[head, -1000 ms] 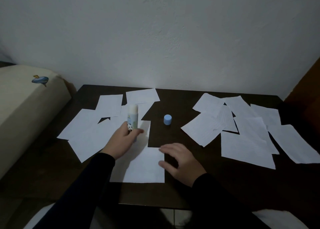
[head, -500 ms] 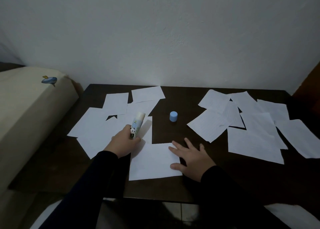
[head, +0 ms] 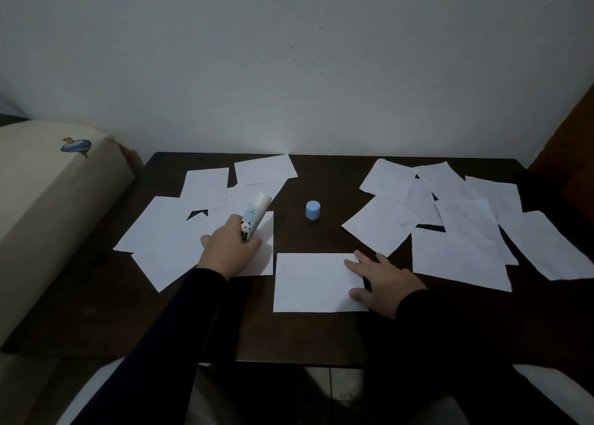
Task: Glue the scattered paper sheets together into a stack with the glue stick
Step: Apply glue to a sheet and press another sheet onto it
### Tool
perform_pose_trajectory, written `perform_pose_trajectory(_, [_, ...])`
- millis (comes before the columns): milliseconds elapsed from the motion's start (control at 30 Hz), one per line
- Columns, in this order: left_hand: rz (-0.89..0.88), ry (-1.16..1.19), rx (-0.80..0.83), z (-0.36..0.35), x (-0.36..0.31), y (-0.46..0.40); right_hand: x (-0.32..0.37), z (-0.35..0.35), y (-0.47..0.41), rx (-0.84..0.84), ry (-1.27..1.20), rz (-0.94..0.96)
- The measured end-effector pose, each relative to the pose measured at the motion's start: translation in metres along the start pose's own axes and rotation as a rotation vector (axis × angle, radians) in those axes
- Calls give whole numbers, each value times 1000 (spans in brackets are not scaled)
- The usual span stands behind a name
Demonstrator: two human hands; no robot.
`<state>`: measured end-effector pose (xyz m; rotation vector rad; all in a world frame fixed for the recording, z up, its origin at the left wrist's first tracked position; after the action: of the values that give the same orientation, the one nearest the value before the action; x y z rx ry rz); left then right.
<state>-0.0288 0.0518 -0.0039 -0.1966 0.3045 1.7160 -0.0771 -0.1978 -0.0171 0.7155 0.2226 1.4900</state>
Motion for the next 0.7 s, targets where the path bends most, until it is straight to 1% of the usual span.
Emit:
perform_pose_trajectory(33, [-14, 66, -15, 0, -6, 1, 0, 0, 2, -21, -5, 23])
perform_pose_trajectory(100, [-62, 249, 27, -1, -19, 4, -1, 2, 6, -97, -22, 71])
perform_pose_trajectory(200, [-225, 370, 51, -1, -41, 14, -8, 7, 11, -251, -100, 149])
perform_pose_trajectory(267, [-267, 502, 29, -2, -51, 20, -14, 9, 12, -324, -112, 187])
perform_pose_trajectory(367, [-190, 812, 54, -7, -59, 28, -22, 5, 11, -343, -98, 256])
perform_pose_trajectory(433, [-136, 976, 118, -13, -64, 34, -25, -2, 11, -328, -63, 317])
perform_pose_trajectory(533, [17, 1186, 314, -26, -71, 39, -31, -10, 10, -337, -34, 357])
perform_pose_trajectory(600, [187, 1364, 470, -33, -76, 39, -32, -12, 9, -366, -22, 377])
perform_pose_trajectory(633, [251, 1416, 532, -35, -79, 39, -32, -13, 8, -377, -15, 386])
perform_pose_trajectory(667, [262, 1427, 569, -37, -83, 39, -33, -13, 8, -388, -13, 391])
perform_pose_trajectory(700, [221, 1396, 573, -39, -87, 38, -33, -14, 7, -395, -18, 393])
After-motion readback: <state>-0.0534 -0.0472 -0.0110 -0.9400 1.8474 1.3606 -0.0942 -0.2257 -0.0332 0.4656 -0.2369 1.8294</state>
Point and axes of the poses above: each hand's wrist, its own y-axis away from the middle knuckle, its own z-axis out of the back of the hand, x = y × z, the point moved 3 cm from there along -y, towards the middle knuckle, and after that the axes turned 13 degrees about -y, right-handed, at the moved point
